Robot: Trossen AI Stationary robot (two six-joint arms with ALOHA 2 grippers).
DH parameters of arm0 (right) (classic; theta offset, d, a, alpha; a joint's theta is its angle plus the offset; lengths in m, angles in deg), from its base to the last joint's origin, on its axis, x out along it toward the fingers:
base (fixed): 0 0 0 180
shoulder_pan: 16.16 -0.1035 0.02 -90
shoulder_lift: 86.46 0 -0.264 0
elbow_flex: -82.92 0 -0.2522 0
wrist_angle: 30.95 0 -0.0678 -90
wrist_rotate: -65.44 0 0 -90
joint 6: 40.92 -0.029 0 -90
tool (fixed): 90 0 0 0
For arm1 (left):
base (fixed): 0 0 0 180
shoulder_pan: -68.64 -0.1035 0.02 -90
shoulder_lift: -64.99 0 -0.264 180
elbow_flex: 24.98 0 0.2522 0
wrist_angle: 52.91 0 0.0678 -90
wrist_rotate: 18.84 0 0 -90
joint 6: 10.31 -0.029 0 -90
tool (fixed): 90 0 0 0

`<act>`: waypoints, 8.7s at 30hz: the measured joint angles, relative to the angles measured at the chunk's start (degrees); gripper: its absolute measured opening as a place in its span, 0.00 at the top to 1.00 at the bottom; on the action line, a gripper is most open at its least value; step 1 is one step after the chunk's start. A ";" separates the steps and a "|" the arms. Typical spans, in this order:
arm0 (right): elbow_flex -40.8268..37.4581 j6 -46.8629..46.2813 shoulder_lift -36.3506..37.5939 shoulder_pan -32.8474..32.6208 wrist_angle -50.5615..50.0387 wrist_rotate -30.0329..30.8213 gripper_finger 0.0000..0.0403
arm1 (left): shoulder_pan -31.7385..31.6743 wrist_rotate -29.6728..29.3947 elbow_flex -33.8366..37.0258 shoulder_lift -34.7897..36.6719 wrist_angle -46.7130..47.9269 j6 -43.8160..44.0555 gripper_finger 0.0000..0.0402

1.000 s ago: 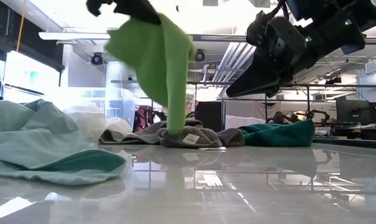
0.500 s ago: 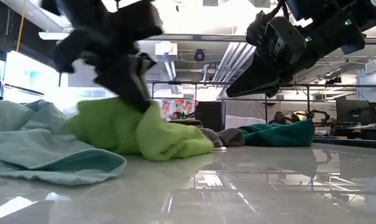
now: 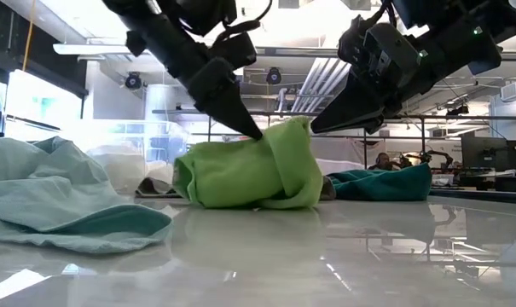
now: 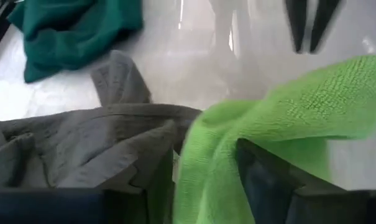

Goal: Sort towels by color in basket
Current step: Put the light green towel into the top transparent bin, then put the gray towel into the bottom transparent bin

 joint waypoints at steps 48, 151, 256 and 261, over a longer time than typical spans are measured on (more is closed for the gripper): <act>0.00 1.51 0.02 0.00 0.86 1.75 0.95 | 1.85 4.31 -0.30 -13.41 -1.33 -1.40 0.48; 0.00 3.38 0.02 0.11 0.90 5.61 0.95 | -54.71 4.91 -9.07 28.24 44.84 -1.69 0.77; 33.75 10.72 4.88 9.08 -51.38 11.07 0.99 | 19.99 -46.15 11.32 30.05 22.85 24.80 0.90; 33.68 12.16 2.35 14.09 -51.95 11.88 0.89 | 19.99 -46.16 11.32 30.05 22.59 24.84 0.90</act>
